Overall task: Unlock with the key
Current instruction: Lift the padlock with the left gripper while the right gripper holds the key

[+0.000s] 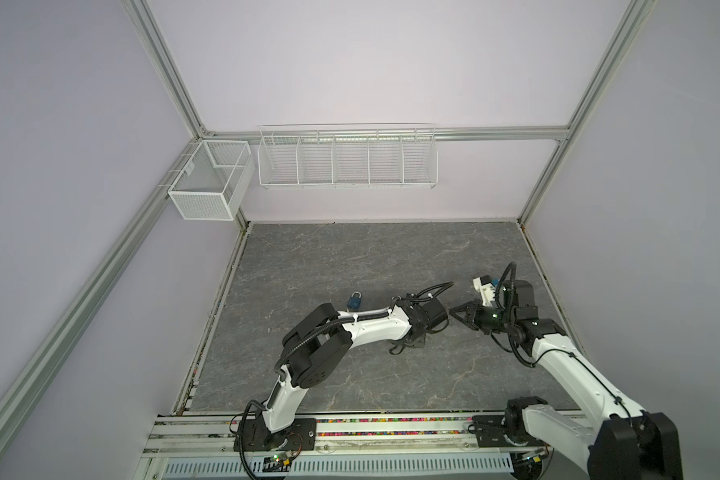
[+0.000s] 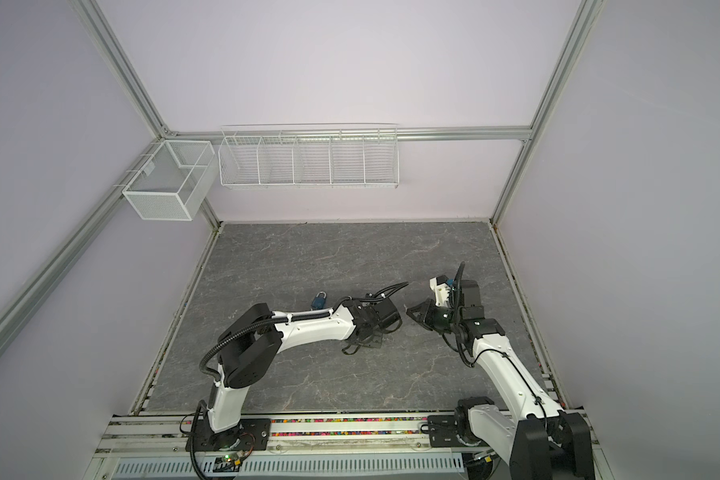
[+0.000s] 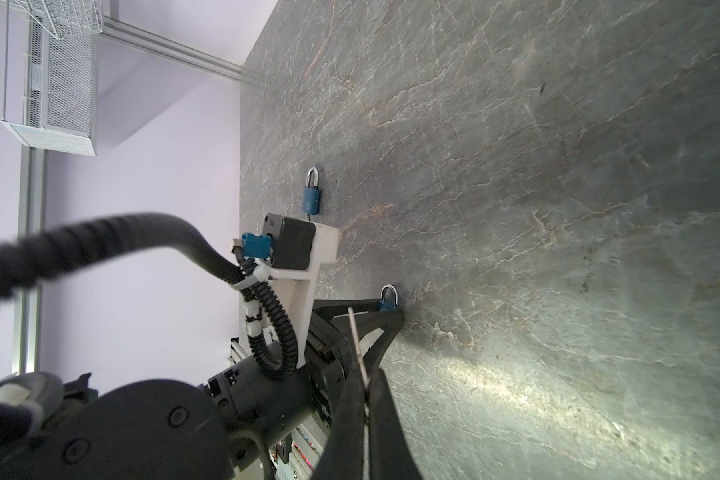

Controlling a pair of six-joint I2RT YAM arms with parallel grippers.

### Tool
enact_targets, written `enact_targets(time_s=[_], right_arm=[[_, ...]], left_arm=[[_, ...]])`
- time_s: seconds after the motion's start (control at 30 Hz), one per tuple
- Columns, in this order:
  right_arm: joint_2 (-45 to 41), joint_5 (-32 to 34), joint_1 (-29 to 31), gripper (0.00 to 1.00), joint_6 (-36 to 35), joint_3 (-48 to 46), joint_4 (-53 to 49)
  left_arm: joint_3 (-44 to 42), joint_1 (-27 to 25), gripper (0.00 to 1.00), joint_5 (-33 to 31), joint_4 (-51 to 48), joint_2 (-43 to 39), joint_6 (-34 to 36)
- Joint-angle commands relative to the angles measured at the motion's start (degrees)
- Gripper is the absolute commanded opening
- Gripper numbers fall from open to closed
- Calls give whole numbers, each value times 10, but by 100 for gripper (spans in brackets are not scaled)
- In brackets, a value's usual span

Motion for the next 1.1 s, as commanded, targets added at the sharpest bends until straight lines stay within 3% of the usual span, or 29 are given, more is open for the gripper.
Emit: enact_targets(time_s=[0.0, 0.07, 0.47, 0.77, 0.9, 1.07], right_arm=[[3, -7, -3, 6, 1, 2, 11], [2, -7, -3, 6, 1, 2, 11], [-1, -5, -2, 6, -4, 3, 2], [-20, 15, 8, 6, -9, 7, -18], [-24, 36, 35, 6, -5, 8, -17], [-18, 91, 120, 6, 14, 11, 5]], left_arm=[[-13, 0, 7, 1, -46, 21, -1], [-13, -1, 0, 3, -41, 15, -3], [-9, 1, 0, 3, -27, -44, -16], [-76, 23, 0, 0, 14, -168, -60], [-116, 42, 0, -9, 32, -244, -87], [-150, 60, 0, -57, 38, -334, -117]])
